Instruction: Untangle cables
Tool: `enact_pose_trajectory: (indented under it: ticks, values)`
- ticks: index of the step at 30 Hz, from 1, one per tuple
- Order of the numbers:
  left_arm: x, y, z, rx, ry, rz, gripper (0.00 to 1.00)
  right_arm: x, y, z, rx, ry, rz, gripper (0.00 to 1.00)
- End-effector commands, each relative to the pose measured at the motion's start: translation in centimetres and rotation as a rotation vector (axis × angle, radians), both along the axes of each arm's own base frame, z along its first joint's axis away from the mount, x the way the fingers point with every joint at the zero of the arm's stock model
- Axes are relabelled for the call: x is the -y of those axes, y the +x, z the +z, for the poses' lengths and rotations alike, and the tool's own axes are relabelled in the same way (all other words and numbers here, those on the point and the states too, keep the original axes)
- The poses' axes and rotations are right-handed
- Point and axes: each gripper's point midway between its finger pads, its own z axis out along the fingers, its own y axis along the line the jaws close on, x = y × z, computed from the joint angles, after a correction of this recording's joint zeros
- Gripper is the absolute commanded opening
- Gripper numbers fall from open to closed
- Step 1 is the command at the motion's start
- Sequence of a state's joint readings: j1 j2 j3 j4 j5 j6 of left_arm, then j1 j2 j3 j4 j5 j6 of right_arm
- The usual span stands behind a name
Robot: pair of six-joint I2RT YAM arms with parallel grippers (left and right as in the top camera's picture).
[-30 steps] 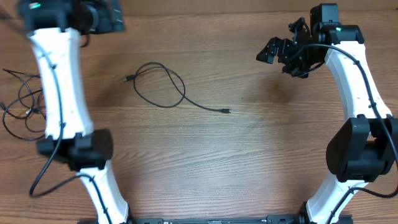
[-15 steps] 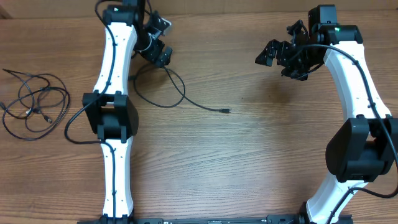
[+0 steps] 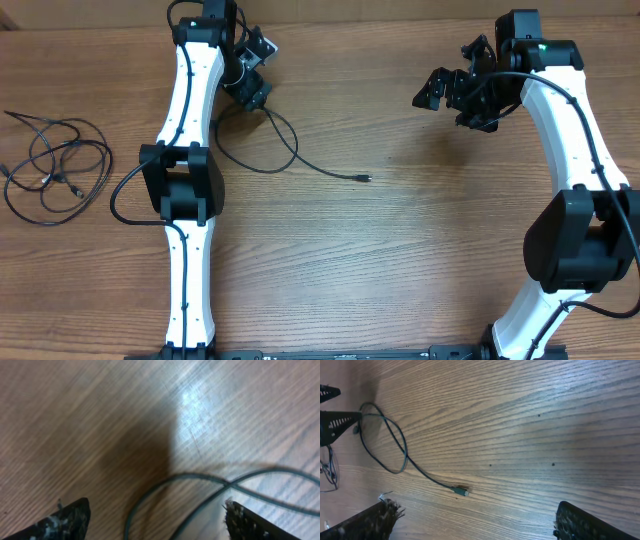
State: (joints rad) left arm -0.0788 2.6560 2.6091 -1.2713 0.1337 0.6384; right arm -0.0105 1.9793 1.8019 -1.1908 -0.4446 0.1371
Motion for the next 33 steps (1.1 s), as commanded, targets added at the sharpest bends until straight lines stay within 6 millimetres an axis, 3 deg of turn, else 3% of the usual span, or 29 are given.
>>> enact_pose_trajectory:
  ticks: [1,12,23,25,26,28,29,33]
  values:
    - [-0.2,-0.8,-1.6,-0.037,0.027,-0.094,0.88,-0.1,-0.1,1.9,0.048,-0.01,0.016,1.0]
    - [-0.1,0.2,-2.7,0.001,0.034,-0.124,0.85,0.6,-1.5,1.2,-0.021,-0.054,0.006,1.0]
    - [-0.1,-1.6,-5.5,-0.075,0.04,-0.151,0.78,0.8,-1.8,1.0,-0.035,-0.064,0.003,1.0]
    - [-0.1,-1.5,-5.5,-0.069,0.039,-0.149,0.67,0.8,-1.8,1.0,-0.035,-0.064,0.003,1.0]
    - [-0.1,-1.4,-5.5,-0.067,0.037,-0.141,0.56,0.8,-1.8,1.0,-0.035,-0.064,0.003,1.0]
    - [0.0,-1.3,-5.5,-0.07,0.029,-0.101,0.31,0.8,-1.8,1.0,-0.034,-0.064,0.003,1.0]
    - [0.0,-1.4,-5.5,-0.081,0.018,-0.044,0.07,0.8,-1.8,1.0,-0.032,-0.064,0.003,1.0]
    - [-1.0,-1.4,-4.9,-0.11,0.014,0.21,0.04,0.8,-1.6,1.1,-0.027,-0.064,0.003,1.0]
